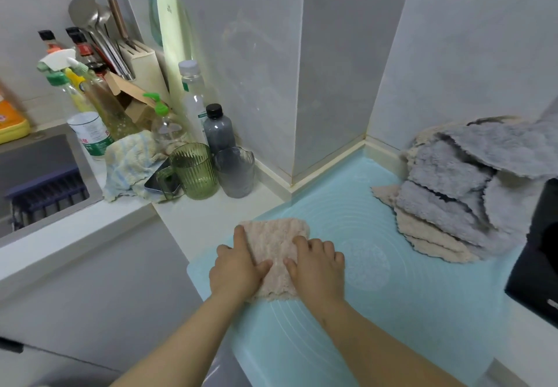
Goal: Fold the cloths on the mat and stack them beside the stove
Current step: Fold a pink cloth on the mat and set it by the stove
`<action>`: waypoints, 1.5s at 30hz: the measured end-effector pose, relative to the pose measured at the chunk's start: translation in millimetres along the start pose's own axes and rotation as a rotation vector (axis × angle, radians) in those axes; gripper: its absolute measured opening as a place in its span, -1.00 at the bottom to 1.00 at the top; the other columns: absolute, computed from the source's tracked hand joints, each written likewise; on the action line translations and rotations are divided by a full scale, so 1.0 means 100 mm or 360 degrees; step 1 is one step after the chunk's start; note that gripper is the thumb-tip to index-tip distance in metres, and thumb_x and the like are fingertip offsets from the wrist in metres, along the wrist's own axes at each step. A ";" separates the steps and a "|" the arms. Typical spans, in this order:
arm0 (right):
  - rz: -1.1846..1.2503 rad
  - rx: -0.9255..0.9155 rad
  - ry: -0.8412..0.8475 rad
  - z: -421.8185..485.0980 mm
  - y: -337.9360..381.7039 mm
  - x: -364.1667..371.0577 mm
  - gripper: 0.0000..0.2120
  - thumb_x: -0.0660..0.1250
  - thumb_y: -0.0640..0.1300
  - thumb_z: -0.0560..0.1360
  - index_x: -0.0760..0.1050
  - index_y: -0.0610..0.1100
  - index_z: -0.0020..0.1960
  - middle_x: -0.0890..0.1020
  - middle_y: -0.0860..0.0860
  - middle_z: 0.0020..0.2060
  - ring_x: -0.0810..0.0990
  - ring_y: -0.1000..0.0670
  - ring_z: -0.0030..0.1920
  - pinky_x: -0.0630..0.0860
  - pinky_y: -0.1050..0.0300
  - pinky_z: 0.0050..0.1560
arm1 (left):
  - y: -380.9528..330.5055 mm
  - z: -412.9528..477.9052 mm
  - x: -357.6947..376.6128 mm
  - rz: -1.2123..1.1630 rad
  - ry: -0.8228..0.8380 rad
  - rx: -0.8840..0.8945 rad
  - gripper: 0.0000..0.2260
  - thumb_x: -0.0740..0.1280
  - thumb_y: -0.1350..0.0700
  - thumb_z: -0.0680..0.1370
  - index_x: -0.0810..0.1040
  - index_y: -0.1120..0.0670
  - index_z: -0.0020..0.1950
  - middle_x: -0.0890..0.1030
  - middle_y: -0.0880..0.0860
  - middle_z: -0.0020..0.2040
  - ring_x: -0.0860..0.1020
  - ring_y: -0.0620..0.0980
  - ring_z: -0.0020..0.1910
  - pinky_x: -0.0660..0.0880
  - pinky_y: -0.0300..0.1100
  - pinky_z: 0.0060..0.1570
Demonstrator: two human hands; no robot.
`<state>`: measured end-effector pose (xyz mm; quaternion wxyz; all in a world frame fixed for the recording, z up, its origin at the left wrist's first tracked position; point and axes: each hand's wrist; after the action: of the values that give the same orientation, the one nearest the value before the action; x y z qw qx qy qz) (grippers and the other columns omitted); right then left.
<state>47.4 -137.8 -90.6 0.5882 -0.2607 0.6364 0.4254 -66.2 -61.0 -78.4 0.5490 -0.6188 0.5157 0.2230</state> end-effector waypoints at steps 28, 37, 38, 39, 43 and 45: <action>0.2419 0.1614 -0.0621 -3.74 -3.21 -1.84 -0.84 0.29 -0.21 0.54 0.48 -0.21 0.11 0.64 -0.12 -0.19 0.56 0.11 -0.56 0.35 0.32 -0.63 | -2.66 -3.44 2.05 -0.1057 0.1378 0.0757 -0.85 0.26 0.07 0.58 0.51 0.11 0.09 0.63 0.03 -0.04 0.61 -0.04 -0.12 0.51 -0.29 -0.35; 0.2210 0.1918 -0.1070 -5.56 -4.42 -2.21 -0.79 0.21 -0.07 0.57 0.48 -0.12 0.15 0.64 -0.11 -0.11 0.53 0.02 -0.39 0.37 0.25 -0.50 | -3.47 -5.34 3.11 -0.0862 0.1802 0.0948 -0.86 0.23 0.04 0.60 0.52 0.05 0.05 0.64 0.02 -0.01 0.61 0.00 -0.05 0.55 -0.18 -0.18; 0.2202 0.1935 -0.1107 -5.70 -4.53 -2.21 -0.78 0.20 -0.06 0.57 0.48 -0.13 0.15 0.64 -0.12 -0.12 0.50 0.02 -0.42 0.34 0.24 -0.50 | -3.54 -5.48 3.21 -0.0823 0.1834 0.0955 -0.87 0.22 0.04 0.60 0.52 0.05 0.04 0.64 0.02 -0.02 0.62 0.00 -0.06 0.54 -0.19 -0.20; 0.2197 0.1947 -0.1140 -5.83 -4.64 -2.21 -0.77 0.20 -0.07 0.58 0.48 -0.15 0.16 0.62 -0.13 -0.17 0.45 0.04 -0.47 0.29 0.23 -0.50 | -3.61 -5.61 3.31 -0.0799 0.1865 0.0969 -0.87 0.22 0.03 0.60 0.51 0.05 0.03 0.64 0.03 -0.03 0.62 0.00 -0.07 0.53 -0.20 -0.23; 0.2190 0.2030 -0.1217 -6.22 -5.08 -2.20 -0.75 0.17 -0.09 0.58 0.50 -0.22 0.10 0.53 -0.11 -0.40 0.30 0.04 -0.57 0.19 0.24 -0.55 | -3.91 -6.02 3.68 -0.0683 0.1994 0.1033 -0.86 0.20 0.05 0.61 0.53 0.05 0.03 0.66 0.06 -0.03 0.64 0.02 -0.08 0.55 -0.20 -0.25; 0.2143 0.2071 -0.1272 -6.37 -5.37 -2.24 -0.74 0.17 -0.09 0.58 0.50 -0.27 0.05 0.53 -0.10 -0.43 0.36 0.06 -0.60 0.24 0.27 -0.60 | -4.12 -6.19 3.89 -0.0635 0.2063 0.1062 -0.82 0.21 0.05 0.61 0.54 0.10 0.08 0.67 0.08 -0.01 0.65 0.04 -0.07 0.58 -0.15 -0.20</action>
<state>197.2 -985.7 -33.5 0.4238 0.6834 0.5159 0.2953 260.8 -832.7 -36.3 0.3240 -0.5086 0.6537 -0.4572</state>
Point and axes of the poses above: each hand's wrist, its own z-axis towards the middle knuckle, its own x-axis out of the palm, y = z × x
